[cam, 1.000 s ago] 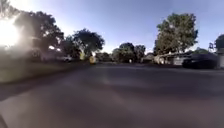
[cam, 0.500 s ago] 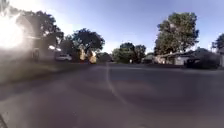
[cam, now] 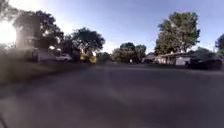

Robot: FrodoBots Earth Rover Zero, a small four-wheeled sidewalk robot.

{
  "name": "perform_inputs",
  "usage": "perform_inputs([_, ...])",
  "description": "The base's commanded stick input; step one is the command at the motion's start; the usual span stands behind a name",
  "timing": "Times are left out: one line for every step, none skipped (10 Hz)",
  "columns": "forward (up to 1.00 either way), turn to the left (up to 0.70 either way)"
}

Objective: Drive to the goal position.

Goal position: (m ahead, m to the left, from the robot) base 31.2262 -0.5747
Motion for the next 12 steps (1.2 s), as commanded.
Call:
perform_inputs([1.0, 0.02])
perform_inputs([1.0, 0.02])
perform_inputs([1.0, 0.02])
perform_inputs([1.0, 0.02])
perform_inputs([1.0, 0.02])
perform_inputs([1.0, 0.02])
perform_inputs([1.0, 0.02])
perform_inputs([1.0, 0.02])
perform_inputs([1.0, 0.02])
perform_inputs([1.0, 0.02])
perform_inputs([1.0, 0.02])
perform_inputs([1.0, 0.02])
